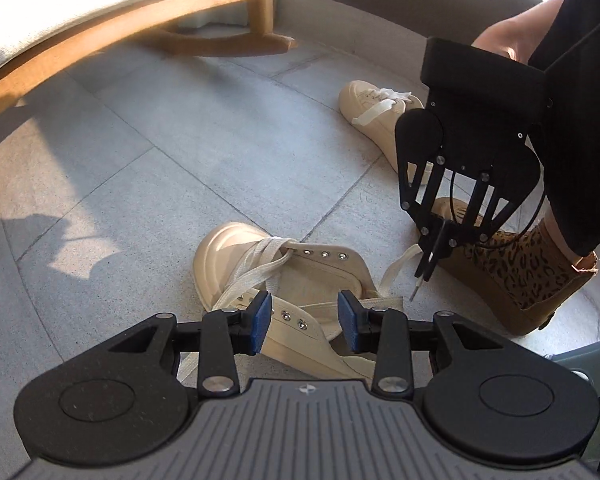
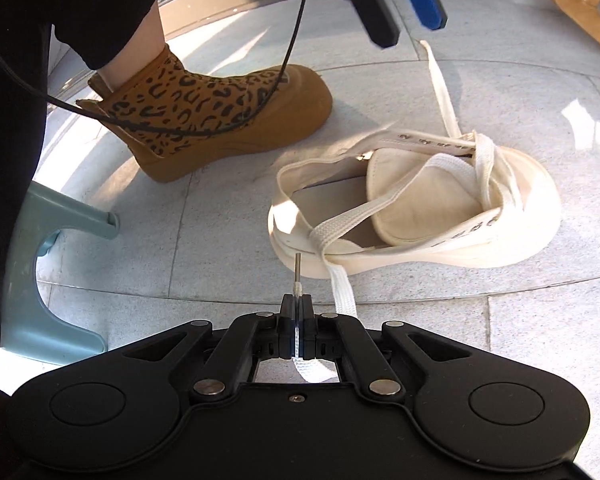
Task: Lace up shoes with both hands
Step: 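Grasp the lace tip with the right gripper and lift it upward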
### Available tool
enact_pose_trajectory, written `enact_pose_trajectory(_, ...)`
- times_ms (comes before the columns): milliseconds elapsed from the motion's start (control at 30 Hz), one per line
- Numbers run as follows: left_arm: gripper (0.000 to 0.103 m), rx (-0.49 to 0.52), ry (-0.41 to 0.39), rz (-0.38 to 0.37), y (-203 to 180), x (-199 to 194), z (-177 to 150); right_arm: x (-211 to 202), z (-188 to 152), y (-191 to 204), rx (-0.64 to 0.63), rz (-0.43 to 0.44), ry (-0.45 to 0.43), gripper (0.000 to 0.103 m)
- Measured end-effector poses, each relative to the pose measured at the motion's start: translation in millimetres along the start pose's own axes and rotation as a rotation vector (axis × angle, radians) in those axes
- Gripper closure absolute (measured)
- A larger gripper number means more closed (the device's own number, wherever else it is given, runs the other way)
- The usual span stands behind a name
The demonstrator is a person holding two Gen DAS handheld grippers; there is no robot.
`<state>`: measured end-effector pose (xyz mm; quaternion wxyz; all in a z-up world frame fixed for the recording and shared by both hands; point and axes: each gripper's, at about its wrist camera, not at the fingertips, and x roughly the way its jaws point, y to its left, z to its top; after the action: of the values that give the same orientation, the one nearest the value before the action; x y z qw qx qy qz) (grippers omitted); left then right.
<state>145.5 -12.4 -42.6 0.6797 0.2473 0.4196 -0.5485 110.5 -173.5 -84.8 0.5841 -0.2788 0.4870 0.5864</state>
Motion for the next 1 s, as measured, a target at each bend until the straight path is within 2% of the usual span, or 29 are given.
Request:
enact_pose_trajectory(100,0.068,0.04,0.02,-0.015,-6.9,7.0,4.6,-6.7,6.3,-1.6,-0.035,-0.059,-0.009,0.103)
enact_pose_trajectory(167,0.068,0.003,0.015,-0.019,-4.3,9.2,3.7,-6.5,6.4,-5.2,-0.034,-0.091,-0.023,0.103)
enact_pose_trajectory(300,0.068,-0.064,0.012,-0.028,1.2,10.8,0.2,-2.1,0.4,-19.9,0.06,-0.149,-0.076,0.103)
enact_pose_trajectory(500,0.068,-0.062,0.043,0.011,1.2,17.6,2.4,-10.6,6.5,-33.3,0.14,-0.162,-0.176,0.103)
enact_pose_trajectory(700,0.068,-0.089,0.039,0.028,5.8,17.8,3.0,-30.4,16.9,-66.1,0.336,-0.127,-0.303,0.103)
enact_pose_trajectory(867,0.068,-0.067,0.055,0.056,4.1,18.9,2.4,-43.9,29.3,-73.9,0.317,-0.169,-0.31,0.103)
enact_pose_trajectory(1000,0.068,-0.075,0.043,0.055,6.6,15.2,3.0,-64.5,27.6,-82.8,0.389,-0.164,-0.381,0.103)
